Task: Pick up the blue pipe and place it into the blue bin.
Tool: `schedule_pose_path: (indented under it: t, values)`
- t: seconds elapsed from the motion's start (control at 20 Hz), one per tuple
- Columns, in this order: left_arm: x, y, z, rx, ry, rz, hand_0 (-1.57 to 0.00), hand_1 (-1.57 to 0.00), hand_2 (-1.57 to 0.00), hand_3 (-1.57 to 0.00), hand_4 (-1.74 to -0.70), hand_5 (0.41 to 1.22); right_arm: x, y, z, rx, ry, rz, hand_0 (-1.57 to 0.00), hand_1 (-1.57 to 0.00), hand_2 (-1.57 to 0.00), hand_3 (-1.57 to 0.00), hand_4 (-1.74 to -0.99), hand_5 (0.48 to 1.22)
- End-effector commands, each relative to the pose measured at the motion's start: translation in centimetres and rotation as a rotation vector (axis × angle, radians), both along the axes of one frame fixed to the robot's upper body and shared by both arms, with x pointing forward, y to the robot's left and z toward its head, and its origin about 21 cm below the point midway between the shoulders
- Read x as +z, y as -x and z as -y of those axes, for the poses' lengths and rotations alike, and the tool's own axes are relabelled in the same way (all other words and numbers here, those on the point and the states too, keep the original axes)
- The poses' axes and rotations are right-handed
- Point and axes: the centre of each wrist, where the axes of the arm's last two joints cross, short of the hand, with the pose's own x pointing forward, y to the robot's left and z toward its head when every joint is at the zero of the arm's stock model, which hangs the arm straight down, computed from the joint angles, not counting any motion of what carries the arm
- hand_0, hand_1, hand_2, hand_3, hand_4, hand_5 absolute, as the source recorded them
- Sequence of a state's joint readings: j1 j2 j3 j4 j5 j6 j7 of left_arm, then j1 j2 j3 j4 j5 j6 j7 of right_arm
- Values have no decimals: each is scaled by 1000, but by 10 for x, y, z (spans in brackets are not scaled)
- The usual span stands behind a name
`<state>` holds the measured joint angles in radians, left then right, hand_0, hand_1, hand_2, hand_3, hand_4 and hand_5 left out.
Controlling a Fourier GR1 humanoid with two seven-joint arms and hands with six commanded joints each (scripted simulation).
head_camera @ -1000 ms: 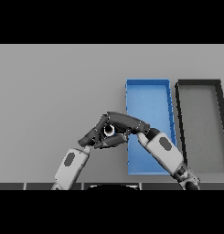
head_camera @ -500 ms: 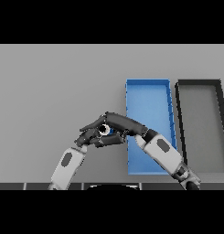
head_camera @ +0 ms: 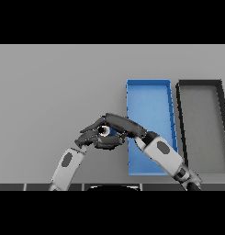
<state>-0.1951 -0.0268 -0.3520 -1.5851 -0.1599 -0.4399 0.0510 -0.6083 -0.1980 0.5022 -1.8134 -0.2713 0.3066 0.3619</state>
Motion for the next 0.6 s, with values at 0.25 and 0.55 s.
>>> schedule_pose_path:
  t: [0.25,0.55]
  values:
    - [0,-1,-1,29,-28,-7,-32,-29,-28,-25,-928,484,9,-3,3,39,-95,-84,-1571,-1571,-1571,-1570,-1741,1220]
    - [-3,-1,1,17,-37,-16,-8,-7,-7,-6,-907,450,70,-12,10,60,-198,-139,-1571,-1571,-1571,-1571,-1741,1221]
